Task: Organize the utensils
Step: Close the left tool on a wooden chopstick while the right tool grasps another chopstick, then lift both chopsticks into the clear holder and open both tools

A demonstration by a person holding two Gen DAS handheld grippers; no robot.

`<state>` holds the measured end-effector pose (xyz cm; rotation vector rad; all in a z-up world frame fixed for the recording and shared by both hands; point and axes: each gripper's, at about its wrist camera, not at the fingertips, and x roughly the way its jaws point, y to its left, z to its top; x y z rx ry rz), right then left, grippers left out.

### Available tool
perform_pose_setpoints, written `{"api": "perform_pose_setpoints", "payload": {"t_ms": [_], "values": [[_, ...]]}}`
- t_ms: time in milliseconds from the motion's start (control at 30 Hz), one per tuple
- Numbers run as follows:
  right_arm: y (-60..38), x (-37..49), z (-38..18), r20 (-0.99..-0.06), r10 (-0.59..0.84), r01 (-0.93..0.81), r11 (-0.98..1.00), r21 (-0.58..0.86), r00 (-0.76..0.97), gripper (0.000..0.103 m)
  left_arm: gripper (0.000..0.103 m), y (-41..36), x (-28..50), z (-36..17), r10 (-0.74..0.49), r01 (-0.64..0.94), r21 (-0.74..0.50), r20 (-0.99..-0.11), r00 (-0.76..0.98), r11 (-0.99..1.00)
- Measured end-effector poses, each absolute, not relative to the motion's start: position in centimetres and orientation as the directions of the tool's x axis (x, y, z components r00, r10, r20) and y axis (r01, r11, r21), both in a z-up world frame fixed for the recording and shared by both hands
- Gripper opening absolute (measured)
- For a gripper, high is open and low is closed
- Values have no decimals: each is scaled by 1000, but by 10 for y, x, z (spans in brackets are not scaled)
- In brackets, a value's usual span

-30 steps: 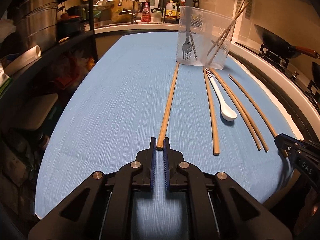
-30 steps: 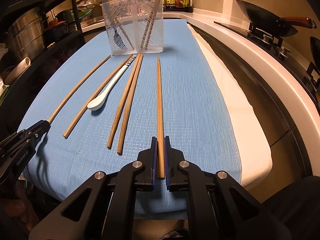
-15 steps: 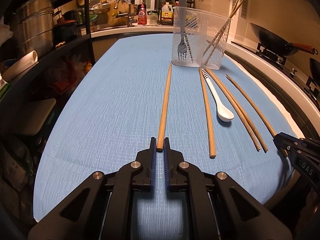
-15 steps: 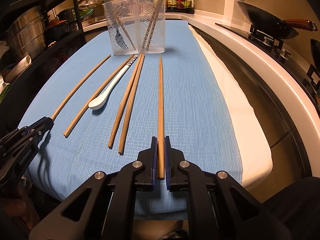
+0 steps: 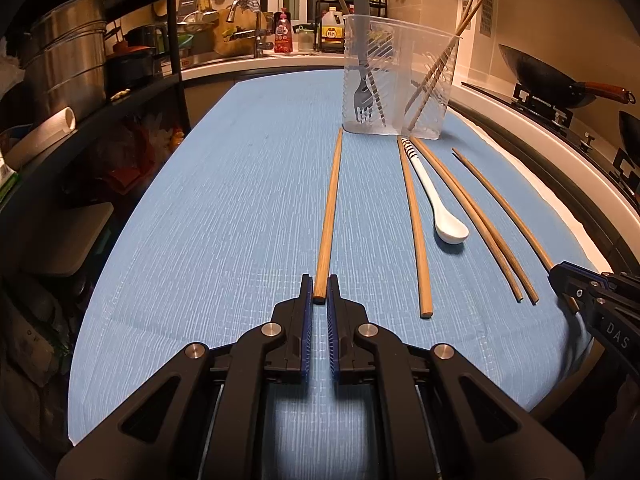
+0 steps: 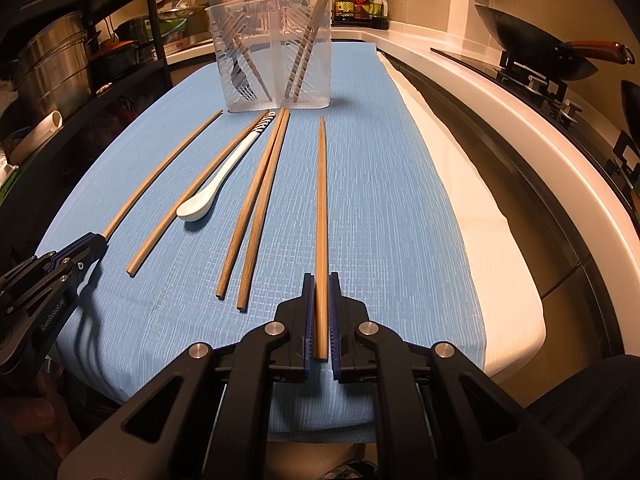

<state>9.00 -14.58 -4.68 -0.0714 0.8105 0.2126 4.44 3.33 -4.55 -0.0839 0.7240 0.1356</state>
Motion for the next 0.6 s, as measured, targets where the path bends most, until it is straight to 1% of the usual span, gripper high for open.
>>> {"api": "perform_pose_setpoints", "payload": {"t_ms": [600], "values": [[-144,88,-45,-704,151,-217,976,-4,694,7,7,32,42,-42,64,-128,-49,-657,751,991]]}}
